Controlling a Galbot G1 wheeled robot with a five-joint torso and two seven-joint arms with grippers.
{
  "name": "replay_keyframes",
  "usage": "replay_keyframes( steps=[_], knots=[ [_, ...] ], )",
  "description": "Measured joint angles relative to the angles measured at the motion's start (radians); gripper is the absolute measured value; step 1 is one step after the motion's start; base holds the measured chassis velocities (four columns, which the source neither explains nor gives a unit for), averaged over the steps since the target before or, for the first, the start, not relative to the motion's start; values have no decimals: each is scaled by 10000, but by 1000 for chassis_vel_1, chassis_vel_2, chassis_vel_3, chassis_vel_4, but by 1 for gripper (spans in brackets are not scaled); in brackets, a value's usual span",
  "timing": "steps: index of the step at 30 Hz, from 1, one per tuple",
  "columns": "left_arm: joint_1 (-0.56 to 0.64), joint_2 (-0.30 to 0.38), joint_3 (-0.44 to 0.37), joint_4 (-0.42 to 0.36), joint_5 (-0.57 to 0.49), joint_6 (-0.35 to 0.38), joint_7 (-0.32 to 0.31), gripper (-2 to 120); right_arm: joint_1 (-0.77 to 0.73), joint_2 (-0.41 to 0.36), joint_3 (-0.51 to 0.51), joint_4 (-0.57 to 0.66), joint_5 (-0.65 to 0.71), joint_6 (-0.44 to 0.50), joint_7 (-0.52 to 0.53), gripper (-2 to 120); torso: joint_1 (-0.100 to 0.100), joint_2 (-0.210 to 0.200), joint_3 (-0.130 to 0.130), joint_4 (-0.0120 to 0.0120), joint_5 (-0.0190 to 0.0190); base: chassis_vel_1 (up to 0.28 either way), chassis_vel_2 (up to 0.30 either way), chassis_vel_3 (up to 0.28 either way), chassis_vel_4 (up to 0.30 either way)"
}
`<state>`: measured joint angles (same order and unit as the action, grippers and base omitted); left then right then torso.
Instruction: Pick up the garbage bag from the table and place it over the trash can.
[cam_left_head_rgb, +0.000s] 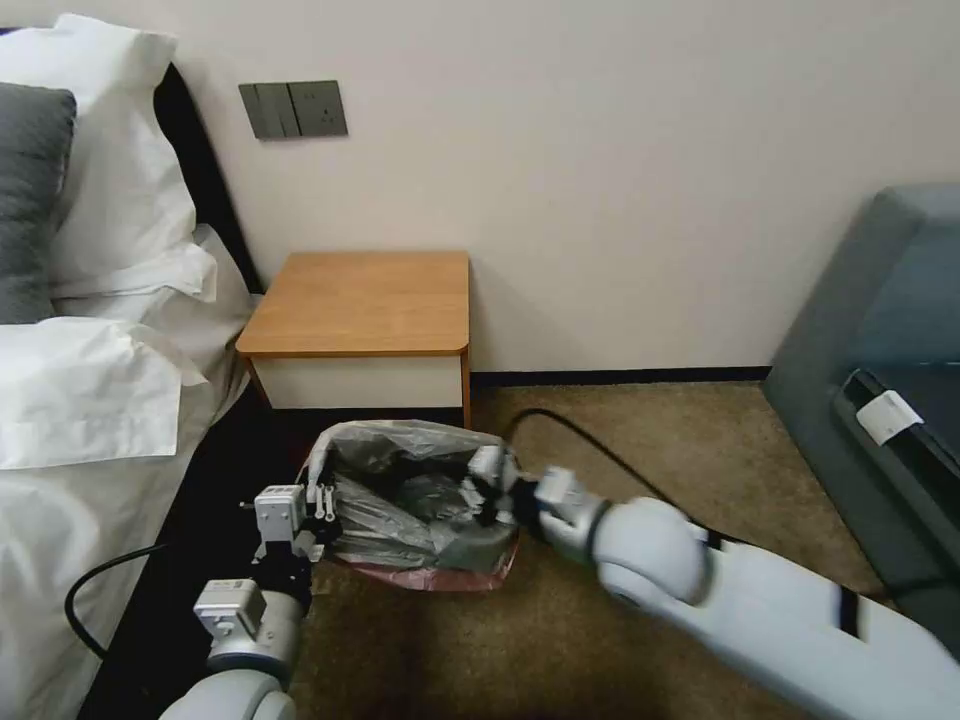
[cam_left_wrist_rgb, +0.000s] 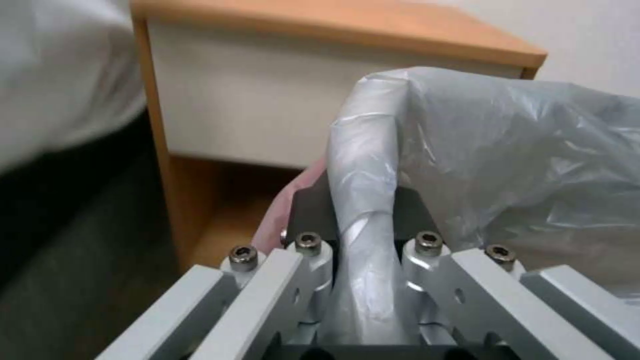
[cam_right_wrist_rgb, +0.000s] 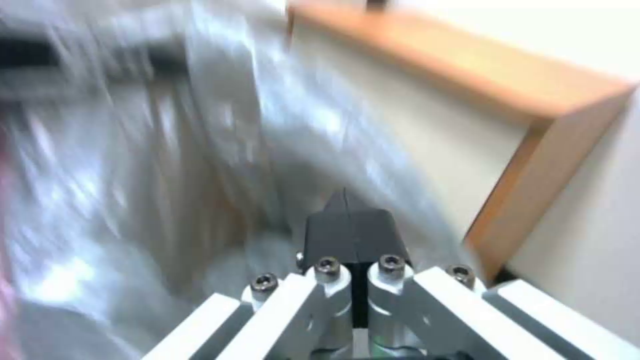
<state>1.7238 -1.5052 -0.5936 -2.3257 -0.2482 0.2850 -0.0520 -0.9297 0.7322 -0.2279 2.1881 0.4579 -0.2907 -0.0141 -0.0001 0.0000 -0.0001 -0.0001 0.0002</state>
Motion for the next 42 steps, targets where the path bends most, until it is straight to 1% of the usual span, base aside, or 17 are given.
replay_keyframes(
  steps=[2, 3, 7, 11, 12, 15, 18, 19, 22, 26, 28, 32, 36, 37, 39, 40, 42],
  knots=[
    [-108, 3, -17, 55, -918, 634, -156, 9, -1107, -8, 1235, 681, -284, 486, -29, 7, 1, 1, -1, -1, -3, 0, 0, 0, 0],
    [-108, 3, -17, 55, -918, 634, -156, 9, -1107, -8, 1235, 681, -284, 486, -29, 7, 1, 1, -1, -1, -3, 0, 0, 0, 0],
    [-340, 54, -2, 383, -2160, 1581, -214, 9, -2419, 662, 2343, 895, -521, 1074, 548, 22, 0, 0, -1, 1, -3, 0, 0, 0, 0],
    [-617, 110, 15, 1068, -2567, 1972, -69, 9, -3449, 2026, 3462, 350, -642, 1435, 879, 40, 0, 0, 0, 0, -2, 0, 0, 0, 0],
    [-617, 110, 15, 1068, -2567, 1972, -69, 9, -3449, 2026, 3462, 350, -642, 1435, 879, 40, 0, 0, 0, 0, -2, 0, 0, 0, 0],
    [-800, 168, 49, 1610, -2783, 2135, 14, 9, -3779, 2785, 3858, 190, -638, 1436, 934, 55, 0, 0, 0, 2, -3, 0, 0, 0, 0],
    [-922, 147, 111, 1935, -2851, 2330, 41, 9, -3913, 3034, 3869, 184, -712, 1436, 915, 64, 0, 0, 0, 1, -3, 0, 0, 0, 0],
    [-922, 147, 111, 1935, -2851, 2330, 41, 9, -3913, 3034, 3869, 184, -712, 1436, 915, 64, 0, 0, 0, 1, -3, 0, 0, 0, 0],
    [-1011, 9, 193, 2185, -3106, 2798, 58, 9, -4018, 3240, 3757, 112, -941, 1469, 786, 81, 0, 0, 0, 2, -3, 0, 0, 0, 0],
    [-1038, -63, 273, 2308, -3055, 2830, 82, 9, -4052, 3321, 3709, 76, -1018, 1506, 739, 89, 0, 0, 0, 2, -4, 0, 0, 0, 0],
    [-1065, -130, 313, 2487, -2892, 2771, 195, 9, -4124, 3392, 3671, 32, -1134, 1606, 639, 98, 0, 0, 0, 2, -4, 0, 0, 0, 0],
    [-1068, -151, 326, 2624, -2528, 2628, 345, 9, -4151, 3437, 3644, 29, -1175, 1631, 587, 100, 0, 0, 0, 2, -3, 0, 0, 0, 0],
    [-1074, -161, 338, 2689, -2246, 2448, 563, 25, -4170, 3491, 3601, 10, -1234, 1642, 488, 100, 1, 0, 0, 2, -3, 0, 0, 0, 0],
    [-1074, -161, 338, 2689, -2246, 2448, 563, 25, -4170, 3491, 3601, 10, -1234, 1642, 488, 100, 1, 0, 0, 2, -3, 0, 0, 0, 0],
    [-1028, -140, 337, 2684, -2106, 2338, 623, 38, -4185, 3556, 3583, -50, -1280, 1659, 451, 100, 0, 0, 0, 1, -3, 0, 0, 0, 0],
    [-1028, -140, 337, 2684, -2106, 2338, 623, 38, -4185, 3556, 3583, -50, -1280, 1659, 451, 100, 0, 0, 0, 1, -3, 0, 0, 0, 0],
    [-860, -76, 298, 2528, -2000, 2231, 634, 50, -4191, 3599, 3573, -82, -1309, 1663, 406, 100, 0, 0, 0, 2, -3, 0, 0, 0, 0]
  ],
)
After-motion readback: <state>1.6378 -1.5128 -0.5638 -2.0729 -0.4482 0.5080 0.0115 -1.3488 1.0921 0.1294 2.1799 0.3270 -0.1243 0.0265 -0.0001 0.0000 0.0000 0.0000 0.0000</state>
